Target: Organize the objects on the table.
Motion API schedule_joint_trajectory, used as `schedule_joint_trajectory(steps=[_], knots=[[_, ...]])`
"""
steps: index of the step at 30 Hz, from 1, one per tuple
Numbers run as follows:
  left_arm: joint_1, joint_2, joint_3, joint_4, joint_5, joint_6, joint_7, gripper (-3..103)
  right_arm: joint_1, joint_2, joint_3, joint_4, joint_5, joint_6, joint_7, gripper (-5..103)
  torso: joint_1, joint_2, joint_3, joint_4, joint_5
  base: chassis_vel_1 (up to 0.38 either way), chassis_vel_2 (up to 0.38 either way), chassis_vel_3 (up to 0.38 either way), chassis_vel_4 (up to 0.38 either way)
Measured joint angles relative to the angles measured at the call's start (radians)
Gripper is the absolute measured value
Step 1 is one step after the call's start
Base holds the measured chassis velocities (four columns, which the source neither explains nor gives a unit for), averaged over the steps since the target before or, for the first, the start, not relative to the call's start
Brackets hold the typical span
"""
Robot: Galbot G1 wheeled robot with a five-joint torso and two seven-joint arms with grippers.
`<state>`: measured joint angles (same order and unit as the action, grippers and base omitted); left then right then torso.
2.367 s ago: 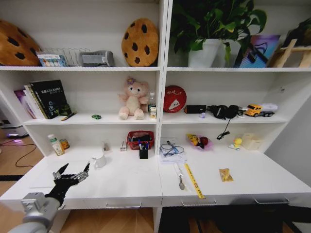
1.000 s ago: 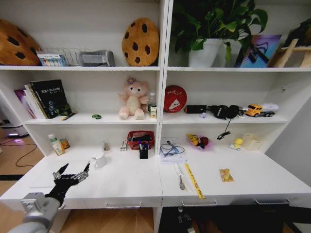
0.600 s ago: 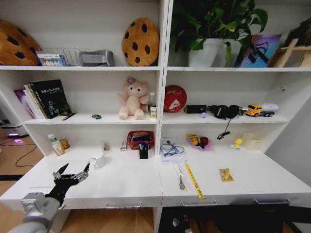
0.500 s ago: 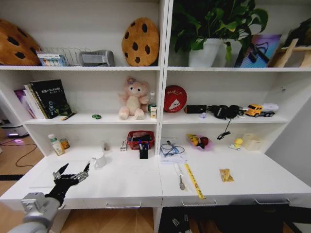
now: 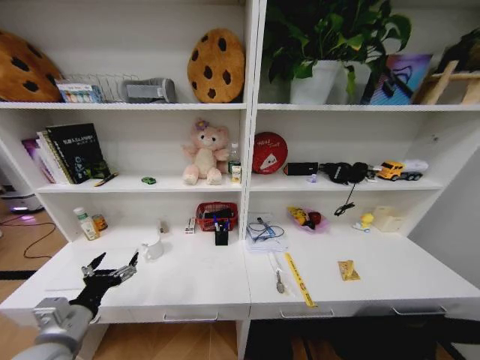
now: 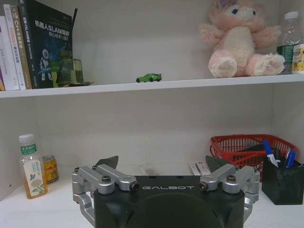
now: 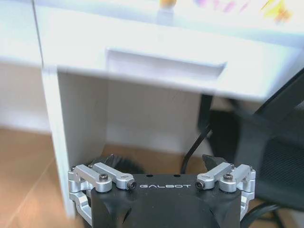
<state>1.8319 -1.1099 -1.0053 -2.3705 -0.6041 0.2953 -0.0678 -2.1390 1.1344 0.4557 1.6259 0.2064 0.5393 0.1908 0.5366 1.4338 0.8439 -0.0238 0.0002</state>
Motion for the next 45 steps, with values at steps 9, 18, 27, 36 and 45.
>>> schedule_joint_trajectory(steps=[9, 18, 27, 36, 45], knots=[[0.0, 0.0, 0.0, 0.0, 0.0, 0.0, 0.0, 100, -0.203, 0.042, 0.245, 0.39, 0.017, 0.118, 0.004, 100, 0.0, 0.0, 0.0, 0.0006, -0.0002, 0.0, 0.0, 0.0, 0.0], [0.0, 0.0, 0.0, 0.0, 0.0, 0.0, 0.0, 100, -0.003, 0.0, 0.477, 0.594, 0.288, -0.111, -0.007, 100, 0.0, 0.0, 0.0, 0.0003, 0.0001, 0.0, 0.0, 0.0, 0.0], [0.0, 0.0, 0.0, 0.0, 0.0, 0.0, 0.0, 100, 0.23, -0.115, 0.511, 0.553, 0.387, -0.262, 0.039, 100, 0.0, 0.0, 0.0, 0.0003, -0.0003, -0.026, -0.028, 0.028, 0.023], [0.0, 0.0, 0.0, 0.0, 0.0, 0.0, 0.0, 100, 0.287, -0.123, 0.44, 0.527, 0.371, -0.295, 0.055, 100, 0.0, 0.0, 0.0, 0.0002, -0.0002, -0.182, -0.163, 0.179, 0.186], [0.0, 0.0, 0.0, 0.0, 0.0, 0.0, 0.001, 100, 0.422, -0.18, 0.328, 0.577, 0.495, -0.529, 0.077, 100, 0.0, 0.0, 0.0, 0.0, -0.0005, -0.151, -0.181, 0.166, 0.159]])
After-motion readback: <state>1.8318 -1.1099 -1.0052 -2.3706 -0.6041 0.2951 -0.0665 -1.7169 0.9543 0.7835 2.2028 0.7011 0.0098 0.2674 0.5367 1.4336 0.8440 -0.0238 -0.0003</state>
